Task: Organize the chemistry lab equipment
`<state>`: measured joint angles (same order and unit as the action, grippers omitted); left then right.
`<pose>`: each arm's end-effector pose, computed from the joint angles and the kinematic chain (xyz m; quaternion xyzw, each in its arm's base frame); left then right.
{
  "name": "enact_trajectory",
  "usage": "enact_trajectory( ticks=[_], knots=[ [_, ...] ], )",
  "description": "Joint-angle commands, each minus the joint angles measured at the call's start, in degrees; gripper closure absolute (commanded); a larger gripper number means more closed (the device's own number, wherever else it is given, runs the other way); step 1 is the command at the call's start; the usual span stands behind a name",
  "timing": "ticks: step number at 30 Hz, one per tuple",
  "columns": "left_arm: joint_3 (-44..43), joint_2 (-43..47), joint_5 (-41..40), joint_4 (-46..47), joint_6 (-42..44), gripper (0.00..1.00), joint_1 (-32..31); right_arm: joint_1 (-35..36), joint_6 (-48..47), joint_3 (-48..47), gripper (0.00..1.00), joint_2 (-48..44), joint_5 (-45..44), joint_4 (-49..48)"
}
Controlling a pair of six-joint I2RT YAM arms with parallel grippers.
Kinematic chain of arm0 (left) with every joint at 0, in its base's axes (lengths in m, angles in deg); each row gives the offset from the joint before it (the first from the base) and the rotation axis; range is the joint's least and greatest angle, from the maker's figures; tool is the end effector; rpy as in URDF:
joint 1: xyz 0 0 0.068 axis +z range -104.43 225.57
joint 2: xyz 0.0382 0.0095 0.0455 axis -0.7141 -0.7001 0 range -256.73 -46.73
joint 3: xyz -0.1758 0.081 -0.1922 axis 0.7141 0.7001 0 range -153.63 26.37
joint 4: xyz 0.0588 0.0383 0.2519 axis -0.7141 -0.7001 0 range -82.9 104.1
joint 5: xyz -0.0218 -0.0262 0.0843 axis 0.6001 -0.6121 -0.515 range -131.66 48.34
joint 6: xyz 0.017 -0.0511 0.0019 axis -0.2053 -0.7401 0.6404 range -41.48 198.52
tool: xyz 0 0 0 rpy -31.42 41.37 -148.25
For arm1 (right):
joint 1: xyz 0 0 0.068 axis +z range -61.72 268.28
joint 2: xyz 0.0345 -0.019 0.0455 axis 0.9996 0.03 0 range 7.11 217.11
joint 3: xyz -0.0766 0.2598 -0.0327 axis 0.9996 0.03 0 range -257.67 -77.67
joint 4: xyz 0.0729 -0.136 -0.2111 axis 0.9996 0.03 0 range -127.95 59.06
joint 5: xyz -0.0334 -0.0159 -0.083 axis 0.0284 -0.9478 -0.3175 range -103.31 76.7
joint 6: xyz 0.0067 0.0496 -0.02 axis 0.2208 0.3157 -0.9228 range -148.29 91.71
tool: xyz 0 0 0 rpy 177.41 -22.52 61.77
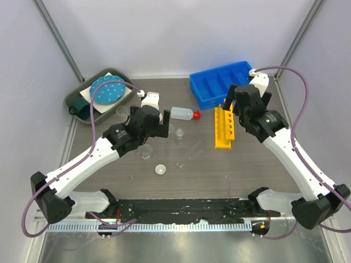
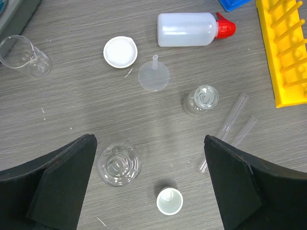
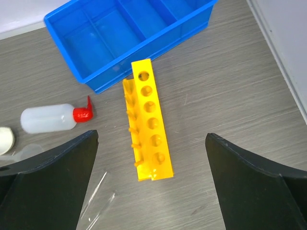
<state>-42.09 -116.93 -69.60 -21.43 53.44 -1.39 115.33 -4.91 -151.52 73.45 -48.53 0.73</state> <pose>0.1904 -0.1795 0.3505 0.0598 0.8740 -0.0785 0.4758 0.2207 0.0897 0.3935 0.1219 0.8346 -0.0391 0.5358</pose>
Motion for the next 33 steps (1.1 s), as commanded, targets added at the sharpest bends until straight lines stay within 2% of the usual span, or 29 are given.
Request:
enact_trajectory(
  ticks=[1,4,7,9,11,16,18,24,33],
  knots=[
    [-2.7,1.6,0.6,-0.4,0.3,0.0,0.2,0.8,5.4,-5.2,0.0,4.0,-10.2,6.3],
    [-0.4,3.6,2.9,1.3,1.3,0.0,0.2,0.9,3.7,-2.7,0.0,-0.4,-4.3,4.9],
    [0.3,4.5,8.9,1.9,2.2,0.0,-0.8,0.9,-3.5,3.4,0.0,-5.9,10.9,-2.9],
    [-0.2,4.1,10.4,1.9,2.6,0.0,-3.6,0.9,-4.8,4.8,0.0,-8.7,15.2,-3.7],
    [-0.8,2.7,9.8,1.3,2.9,0.0,-6.2,0.9,-5.6,4.1,0.0,-6.9,14.8,-1.6],
    [-3.4,-6.2,3.3,0.8,1.4,0.0,-19.4,1.0,-6.0,4.8,0.01,-4.7,11.9,2.2],
    [-5.1,-9.3,2.5,1.4,-2.6,0.0,-23.8,0.9,-5.4,6.1,0.0,-6.3,10.7,2.0],
    [-9.1,-22.4,-2.4,1.8,-18.4,0.04,-29.3,0.9,-3.7,7.6,0.0,-9.8,5.3,3.1],
    [-15.2,-34.0,-6.4,3.6,-32.6,0.11,-36.4,0.8,0.9,9.3,0.0,-9.1,-4.8,7.5]
  ],
)
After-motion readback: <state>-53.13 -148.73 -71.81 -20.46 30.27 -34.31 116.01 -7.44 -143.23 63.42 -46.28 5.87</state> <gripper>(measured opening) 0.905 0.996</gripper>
